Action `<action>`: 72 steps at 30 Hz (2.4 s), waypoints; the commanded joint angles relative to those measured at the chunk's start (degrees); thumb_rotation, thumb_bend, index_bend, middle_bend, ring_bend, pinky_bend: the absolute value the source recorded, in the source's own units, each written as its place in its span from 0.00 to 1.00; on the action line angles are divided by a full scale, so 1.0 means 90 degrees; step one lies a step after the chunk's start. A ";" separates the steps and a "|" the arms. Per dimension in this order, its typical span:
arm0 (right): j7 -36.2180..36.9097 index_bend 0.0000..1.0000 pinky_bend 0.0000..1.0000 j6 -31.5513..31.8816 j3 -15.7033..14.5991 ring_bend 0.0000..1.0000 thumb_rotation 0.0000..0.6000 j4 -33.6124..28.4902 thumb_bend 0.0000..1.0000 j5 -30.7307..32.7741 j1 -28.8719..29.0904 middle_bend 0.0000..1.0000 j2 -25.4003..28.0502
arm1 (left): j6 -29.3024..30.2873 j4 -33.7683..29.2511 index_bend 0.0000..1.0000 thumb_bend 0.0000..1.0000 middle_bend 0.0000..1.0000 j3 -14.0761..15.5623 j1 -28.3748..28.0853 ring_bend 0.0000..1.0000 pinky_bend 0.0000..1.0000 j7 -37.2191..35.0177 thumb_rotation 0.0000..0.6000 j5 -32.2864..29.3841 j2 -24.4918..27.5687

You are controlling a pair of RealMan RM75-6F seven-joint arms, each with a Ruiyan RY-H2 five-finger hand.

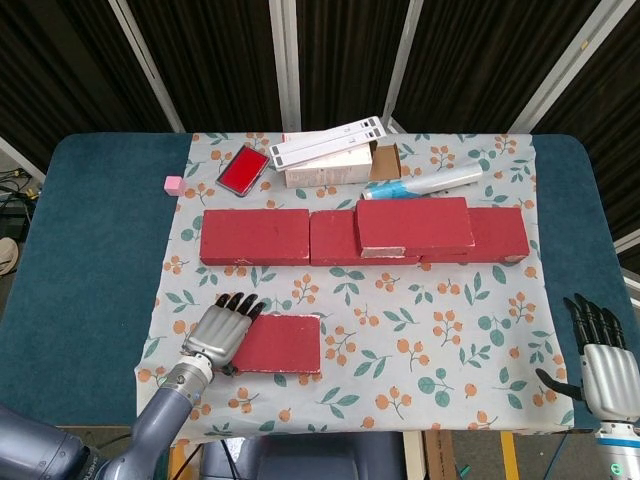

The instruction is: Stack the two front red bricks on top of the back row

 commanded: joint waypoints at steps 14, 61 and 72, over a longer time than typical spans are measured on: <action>0.0121 0.00 0.00 -0.0106 0.0123 0.00 1.00 0.0043 0.15 -0.0007 -0.0056 0.00 -0.0004 | 0.0287 0.0405 0.00 0.00 0.00 0.0291 -0.0062 0.00 0.09 -0.0089 1.00 0.0197 -0.0597; 0.0176 0.00 0.00 -0.0259 0.0405 0.00 1.00 -0.0003 0.15 0.0094 -0.0183 0.00 -0.0019 | 0.0344 0.1085 0.12 0.00 0.21 0.0162 -0.0437 0.00 0.13 0.0340 1.00 -0.0272 -0.1262; 0.0192 0.00 0.00 -0.0281 0.0424 0.00 1.00 -0.0014 0.15 0.0063 -0.0196 0.00 -0.0031 | 0.0474 0.1122 0.34 0.02 0.39 0.0068 -0.0553 0.02 0.17 0.0529 1.00 -0.0193 -0.1114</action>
